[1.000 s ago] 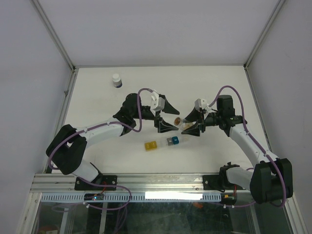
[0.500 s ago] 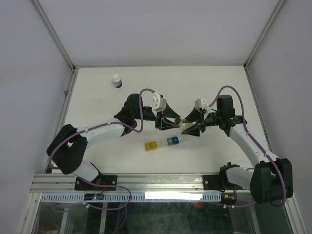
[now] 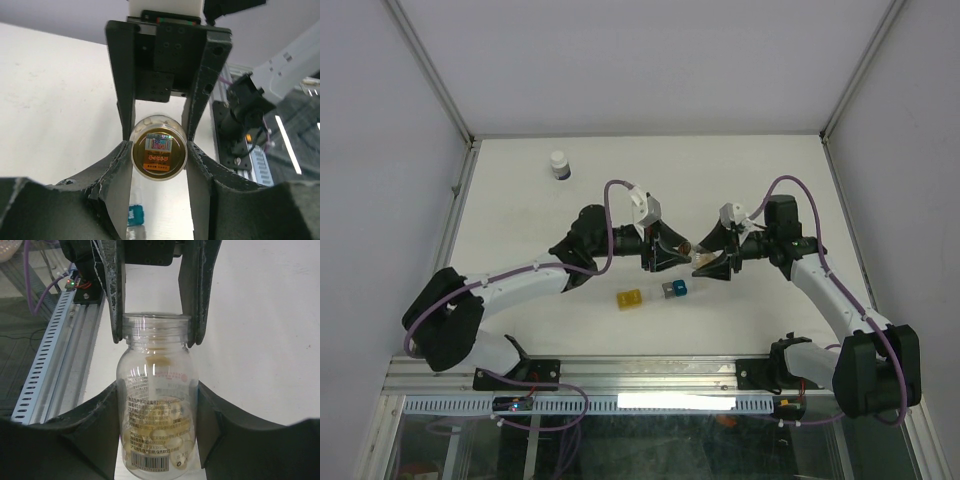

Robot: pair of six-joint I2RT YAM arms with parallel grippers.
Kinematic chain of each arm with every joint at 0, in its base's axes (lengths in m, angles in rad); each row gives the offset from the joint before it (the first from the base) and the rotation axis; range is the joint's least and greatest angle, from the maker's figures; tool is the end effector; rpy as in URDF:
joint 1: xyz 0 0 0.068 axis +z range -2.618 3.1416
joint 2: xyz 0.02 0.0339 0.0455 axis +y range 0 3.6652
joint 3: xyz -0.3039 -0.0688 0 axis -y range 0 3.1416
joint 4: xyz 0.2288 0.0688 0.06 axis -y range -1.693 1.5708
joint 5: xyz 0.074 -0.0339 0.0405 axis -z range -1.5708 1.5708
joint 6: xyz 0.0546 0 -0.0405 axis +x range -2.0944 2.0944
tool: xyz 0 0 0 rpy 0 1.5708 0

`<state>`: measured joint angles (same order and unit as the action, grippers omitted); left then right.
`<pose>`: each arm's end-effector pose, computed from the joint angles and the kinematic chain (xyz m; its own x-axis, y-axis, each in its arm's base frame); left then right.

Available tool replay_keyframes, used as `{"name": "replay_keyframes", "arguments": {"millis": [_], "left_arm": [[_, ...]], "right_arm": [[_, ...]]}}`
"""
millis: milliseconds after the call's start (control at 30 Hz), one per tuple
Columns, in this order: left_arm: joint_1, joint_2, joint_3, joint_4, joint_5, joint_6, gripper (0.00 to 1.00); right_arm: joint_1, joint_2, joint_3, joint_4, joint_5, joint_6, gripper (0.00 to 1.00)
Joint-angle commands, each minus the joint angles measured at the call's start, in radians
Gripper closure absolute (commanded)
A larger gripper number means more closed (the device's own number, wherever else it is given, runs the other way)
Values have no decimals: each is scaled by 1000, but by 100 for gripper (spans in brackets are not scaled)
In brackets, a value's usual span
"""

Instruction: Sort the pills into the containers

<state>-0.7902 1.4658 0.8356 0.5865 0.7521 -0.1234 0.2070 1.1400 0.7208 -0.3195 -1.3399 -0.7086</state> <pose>0.2002 -0.2551 0.3244 -0.1535 0.0272 -0.9878 0.9878 0.0326 -0.1526 0.1755 0.0912 0.2931 -0.0113 -0.1546 -0.9879 -0.9993 -0.0323 0.0165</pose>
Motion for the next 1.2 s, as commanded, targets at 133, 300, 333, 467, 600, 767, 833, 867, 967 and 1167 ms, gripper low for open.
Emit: {"name": "replay_keyframes", "arguments": {"millis": [133, 300, 333, 467, 600, 767, 833, 867, 967, 1167], "left_arm": [[-258, -201, -68, -24, -662, -390, 95], [-264, -183, 34, -286, -869, -628, 95], [-264, -173, 57, -337, -892, -668, 95], [-264, -119, 177, -518, -932, -811, 96], [-264, -58, 270, -664, -984, -865, 99], [-263, 19, 329, -729, -995, -944, 98], [-265, 35, 343, -728, -964, -939, 96], [-265, 41, 348, -726, -951, -930, 93], [-265, 57, 365, -718, -899, -867, 69], [-265, 52, 351, -696, -836, -795, 22]], "right_arm": [[2, -7, 38, 25, 16, 9, 100], [2, -9, 37, 35, 20, 21, 100], [2, -9, 37, 36, 21, 21, 100], [2, -14, 36, 38, 26, 24, 100], [2, -15, 37, 42, 39, 31, 100], [2, -17, 35, 57, 57, 47, 100], [2, -16, 34, 59, 58, 50, 100], [2, -16, 34, 60, 58, 51, 100], [3, -14, 35, 59, 58, 51, 100], [3, -15, 37, 59, 54, 52, 100]]}}
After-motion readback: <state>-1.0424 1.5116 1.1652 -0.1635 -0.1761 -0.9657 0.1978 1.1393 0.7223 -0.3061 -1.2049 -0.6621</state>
